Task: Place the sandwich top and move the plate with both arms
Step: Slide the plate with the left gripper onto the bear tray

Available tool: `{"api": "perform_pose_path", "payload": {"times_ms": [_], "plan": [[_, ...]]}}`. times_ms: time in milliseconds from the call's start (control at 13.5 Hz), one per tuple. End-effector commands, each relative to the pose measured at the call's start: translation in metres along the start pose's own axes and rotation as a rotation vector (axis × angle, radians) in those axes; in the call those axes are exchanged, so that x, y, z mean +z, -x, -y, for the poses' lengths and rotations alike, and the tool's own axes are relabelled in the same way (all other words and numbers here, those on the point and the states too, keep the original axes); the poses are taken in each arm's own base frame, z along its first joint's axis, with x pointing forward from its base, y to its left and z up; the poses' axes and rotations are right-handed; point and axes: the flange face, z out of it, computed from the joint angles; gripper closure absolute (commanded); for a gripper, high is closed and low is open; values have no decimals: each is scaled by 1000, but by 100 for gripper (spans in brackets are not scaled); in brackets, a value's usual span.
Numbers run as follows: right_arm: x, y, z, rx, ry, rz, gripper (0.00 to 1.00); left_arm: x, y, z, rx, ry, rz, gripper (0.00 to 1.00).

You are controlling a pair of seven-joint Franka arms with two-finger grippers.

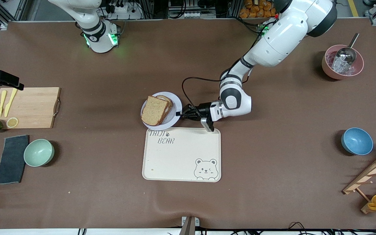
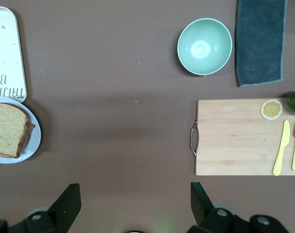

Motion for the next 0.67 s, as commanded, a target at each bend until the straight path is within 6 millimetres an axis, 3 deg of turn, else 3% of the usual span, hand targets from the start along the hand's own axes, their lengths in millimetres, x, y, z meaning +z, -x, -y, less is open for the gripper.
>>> {"api": "perform_pose_path", "payload": {"times_ms": [0, 296, 593], "plan": [[-2, 0, 3, 10, 6, -27, 0, -12, -10, -25, -6, 45, -50, 100], [-17, 1, 11, 8, -4, -51, 0, -36, -26, -46, -45, 116, -100, 100], [-40, 9, 26, 35, -7, -35, 0, -70, -48, -47, -46, 110, -155, 100]]}}
